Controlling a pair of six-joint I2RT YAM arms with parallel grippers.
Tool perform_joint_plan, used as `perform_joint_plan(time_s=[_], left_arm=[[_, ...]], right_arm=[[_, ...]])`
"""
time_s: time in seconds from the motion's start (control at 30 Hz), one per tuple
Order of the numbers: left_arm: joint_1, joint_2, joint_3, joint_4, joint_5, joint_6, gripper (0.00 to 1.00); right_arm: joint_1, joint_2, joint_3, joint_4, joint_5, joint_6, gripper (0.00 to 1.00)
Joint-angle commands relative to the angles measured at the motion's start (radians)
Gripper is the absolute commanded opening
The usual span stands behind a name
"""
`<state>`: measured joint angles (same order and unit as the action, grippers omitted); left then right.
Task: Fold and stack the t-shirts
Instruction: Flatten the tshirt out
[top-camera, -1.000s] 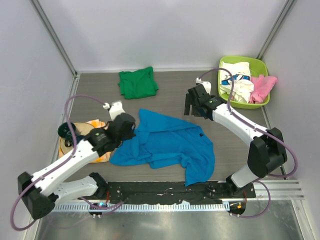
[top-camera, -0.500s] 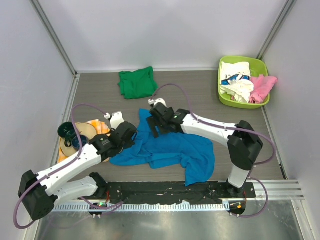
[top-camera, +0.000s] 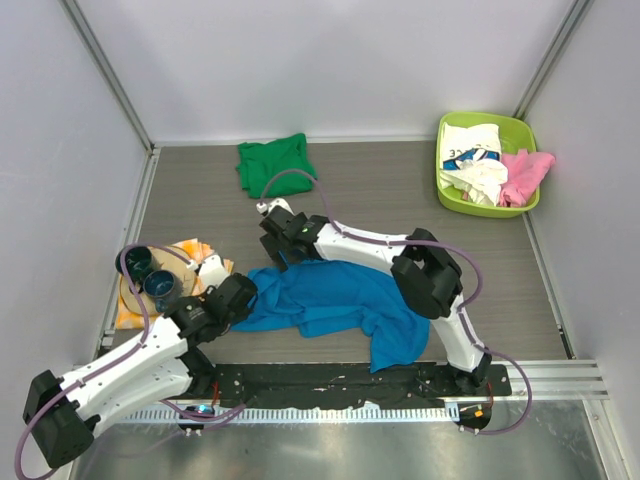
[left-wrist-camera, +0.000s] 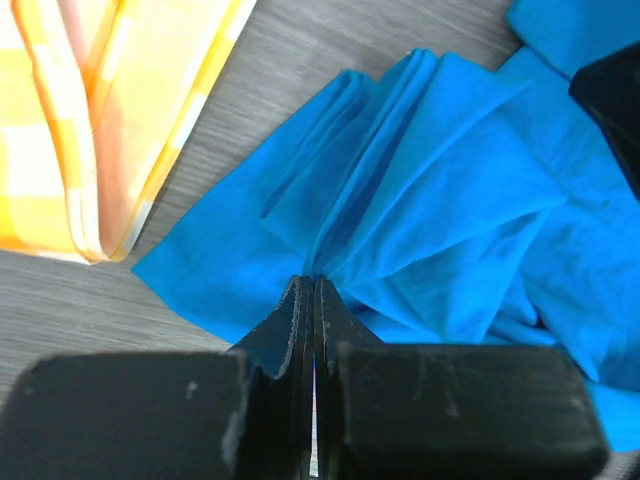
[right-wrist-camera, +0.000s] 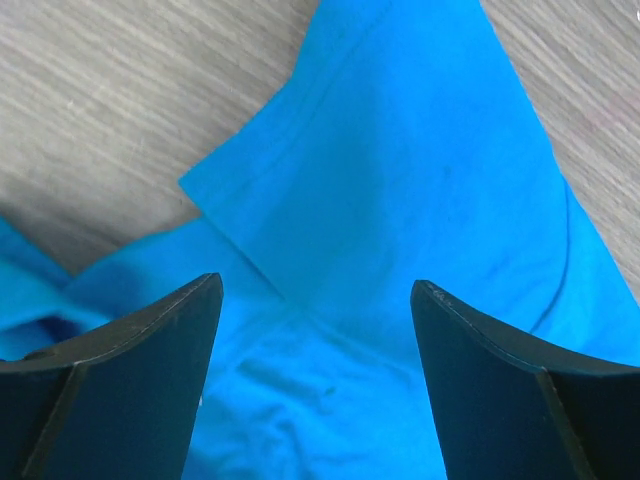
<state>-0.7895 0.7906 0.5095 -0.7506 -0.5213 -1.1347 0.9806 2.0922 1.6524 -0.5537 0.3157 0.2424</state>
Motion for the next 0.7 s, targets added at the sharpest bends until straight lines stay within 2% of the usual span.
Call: perform_joint_plan(time_s=[0.0, 0.33, 0.67], left_arm=[[0.006, -0.050, -0.032, -0.036, -0.052, -0.082, 0.00], [0.004, -0.056, -0.057, -0.030, -0.059, -0.089, 0.00], [0.004, -0.037, -0.060, -0.004, -0.060, -0.077, 0.00]], right_arm=[[0.003, 0.069, 0.118, 0.014, 0.031, -0.022, 0.81], [0.016, 0.192, 0.270, -0.025, 0.040, -0.048, 0.70], [0.065, 0.200, 0.345, -0.072, 0.123, -0.069, 0.65]])
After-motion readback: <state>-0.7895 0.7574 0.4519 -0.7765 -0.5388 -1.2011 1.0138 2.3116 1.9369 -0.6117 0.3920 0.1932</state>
